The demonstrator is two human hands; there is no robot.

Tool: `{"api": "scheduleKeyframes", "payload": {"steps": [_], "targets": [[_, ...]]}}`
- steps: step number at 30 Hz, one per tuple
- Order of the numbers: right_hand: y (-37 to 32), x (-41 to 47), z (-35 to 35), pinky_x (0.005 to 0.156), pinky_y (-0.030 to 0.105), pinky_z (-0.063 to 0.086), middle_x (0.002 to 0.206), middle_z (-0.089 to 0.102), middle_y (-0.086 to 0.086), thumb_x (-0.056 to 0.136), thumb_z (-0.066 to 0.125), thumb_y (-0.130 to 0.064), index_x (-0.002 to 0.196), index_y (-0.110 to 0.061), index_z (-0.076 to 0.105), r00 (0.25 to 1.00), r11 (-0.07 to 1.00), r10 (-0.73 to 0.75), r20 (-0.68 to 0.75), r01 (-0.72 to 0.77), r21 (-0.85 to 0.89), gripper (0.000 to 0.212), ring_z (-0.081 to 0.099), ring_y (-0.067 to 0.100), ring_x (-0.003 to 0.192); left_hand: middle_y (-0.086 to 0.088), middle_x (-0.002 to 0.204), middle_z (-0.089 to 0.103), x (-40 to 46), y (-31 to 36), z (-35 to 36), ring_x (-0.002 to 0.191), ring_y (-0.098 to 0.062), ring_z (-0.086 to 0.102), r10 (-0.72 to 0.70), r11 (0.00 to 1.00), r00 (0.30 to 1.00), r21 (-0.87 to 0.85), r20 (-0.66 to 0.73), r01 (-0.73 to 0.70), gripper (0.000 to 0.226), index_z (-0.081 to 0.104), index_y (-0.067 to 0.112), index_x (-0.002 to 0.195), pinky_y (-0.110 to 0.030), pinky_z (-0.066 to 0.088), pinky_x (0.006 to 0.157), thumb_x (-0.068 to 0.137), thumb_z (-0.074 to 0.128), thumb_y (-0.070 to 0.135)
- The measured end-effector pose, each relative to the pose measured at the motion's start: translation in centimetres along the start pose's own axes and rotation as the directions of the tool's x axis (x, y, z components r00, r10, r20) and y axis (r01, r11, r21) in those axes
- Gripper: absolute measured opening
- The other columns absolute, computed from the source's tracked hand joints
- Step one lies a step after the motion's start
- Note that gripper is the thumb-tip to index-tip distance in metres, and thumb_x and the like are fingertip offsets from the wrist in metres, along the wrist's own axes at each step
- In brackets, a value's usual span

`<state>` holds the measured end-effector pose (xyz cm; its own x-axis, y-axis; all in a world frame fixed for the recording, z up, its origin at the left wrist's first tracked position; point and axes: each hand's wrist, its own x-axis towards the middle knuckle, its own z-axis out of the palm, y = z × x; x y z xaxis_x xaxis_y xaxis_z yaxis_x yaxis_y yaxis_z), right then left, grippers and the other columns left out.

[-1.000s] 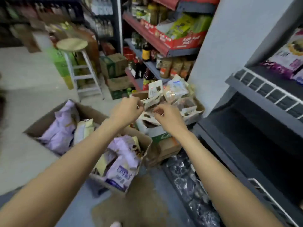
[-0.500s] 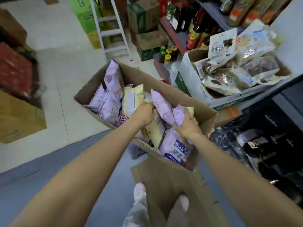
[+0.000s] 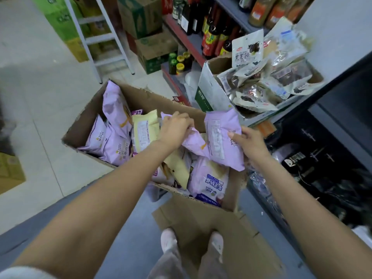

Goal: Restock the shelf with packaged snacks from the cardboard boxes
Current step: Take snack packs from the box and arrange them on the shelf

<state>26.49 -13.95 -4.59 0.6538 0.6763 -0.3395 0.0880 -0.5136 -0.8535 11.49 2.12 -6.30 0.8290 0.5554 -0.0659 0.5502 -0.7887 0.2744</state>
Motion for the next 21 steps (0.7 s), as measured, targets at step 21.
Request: {"api": "scheduleKeyframes", "payload": {"steps": [21], "targets": [[-18.4, -10.2, -21.2, 0.097, 0.030, 0.045, 0.131, 0.058, -0.002, 0.081, 0.065, -0.047, 0.142, -0.041, 0.032, 0.848, 0.862, -0.358, -0.392, 0.461, 0.210, 0.070, 0.057, 0.012, 0.117, -0.026, 0.110, 0.057, 5.8, 25.5, -26.8, 0.101, -0.038, 0.052, -0.079, 0.675, 0.922, -0.701, -0.379, -0.231, 0.008, 0.038, 0.006, 0.091, -0.037, 0.024, 0.066, 0.096, 0.037, 0.012]]}}
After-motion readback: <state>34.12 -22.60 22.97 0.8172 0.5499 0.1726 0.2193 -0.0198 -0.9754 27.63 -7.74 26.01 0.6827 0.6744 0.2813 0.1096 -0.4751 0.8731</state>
